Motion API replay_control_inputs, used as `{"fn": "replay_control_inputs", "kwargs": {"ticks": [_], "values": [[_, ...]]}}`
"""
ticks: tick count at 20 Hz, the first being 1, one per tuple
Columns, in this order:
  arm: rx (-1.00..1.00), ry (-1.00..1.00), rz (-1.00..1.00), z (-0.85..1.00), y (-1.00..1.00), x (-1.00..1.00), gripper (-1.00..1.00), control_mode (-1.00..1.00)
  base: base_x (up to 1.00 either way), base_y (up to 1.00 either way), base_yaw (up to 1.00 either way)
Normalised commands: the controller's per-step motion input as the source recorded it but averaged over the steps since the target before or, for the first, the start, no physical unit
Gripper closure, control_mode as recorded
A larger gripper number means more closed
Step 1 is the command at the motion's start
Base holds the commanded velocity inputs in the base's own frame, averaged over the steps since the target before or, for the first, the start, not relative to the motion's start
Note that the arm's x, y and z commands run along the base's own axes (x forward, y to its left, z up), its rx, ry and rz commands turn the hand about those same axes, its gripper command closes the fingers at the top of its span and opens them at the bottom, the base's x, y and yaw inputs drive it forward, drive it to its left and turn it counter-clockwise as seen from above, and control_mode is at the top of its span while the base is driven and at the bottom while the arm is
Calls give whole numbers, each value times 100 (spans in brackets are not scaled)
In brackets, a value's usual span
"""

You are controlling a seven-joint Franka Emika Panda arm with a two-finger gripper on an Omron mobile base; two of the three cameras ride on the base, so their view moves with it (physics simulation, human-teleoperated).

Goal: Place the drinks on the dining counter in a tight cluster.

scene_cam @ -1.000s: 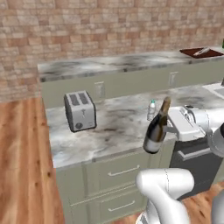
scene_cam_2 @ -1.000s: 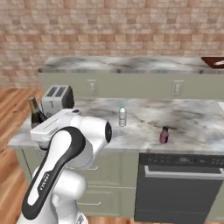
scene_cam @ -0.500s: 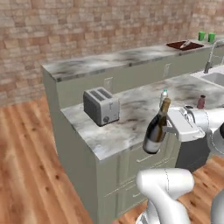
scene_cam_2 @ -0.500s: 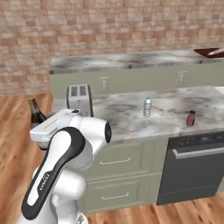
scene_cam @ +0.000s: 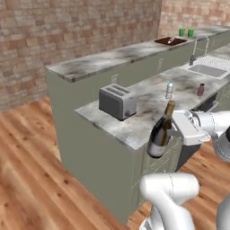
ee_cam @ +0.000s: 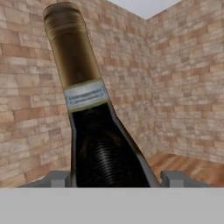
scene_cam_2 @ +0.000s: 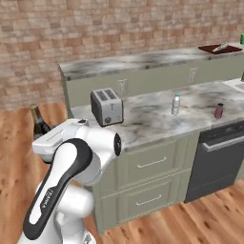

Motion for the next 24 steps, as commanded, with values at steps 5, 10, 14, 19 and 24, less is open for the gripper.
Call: {"fn": "replay_control_inputs", "kwargs": {"ticks": [5,10,14,19,24], "values": [[0,0,0,0,0,0,100,100,5,100,-36],[0,0,0,0,0,0,100,100,22,100,-8],[0,0,0,0,0,0,100,100,41,100,0],[0,0,0,0,0,0,100,100,64,100,-10],[0,0,0,0,0,0,100,100,75,100,-14]]}}
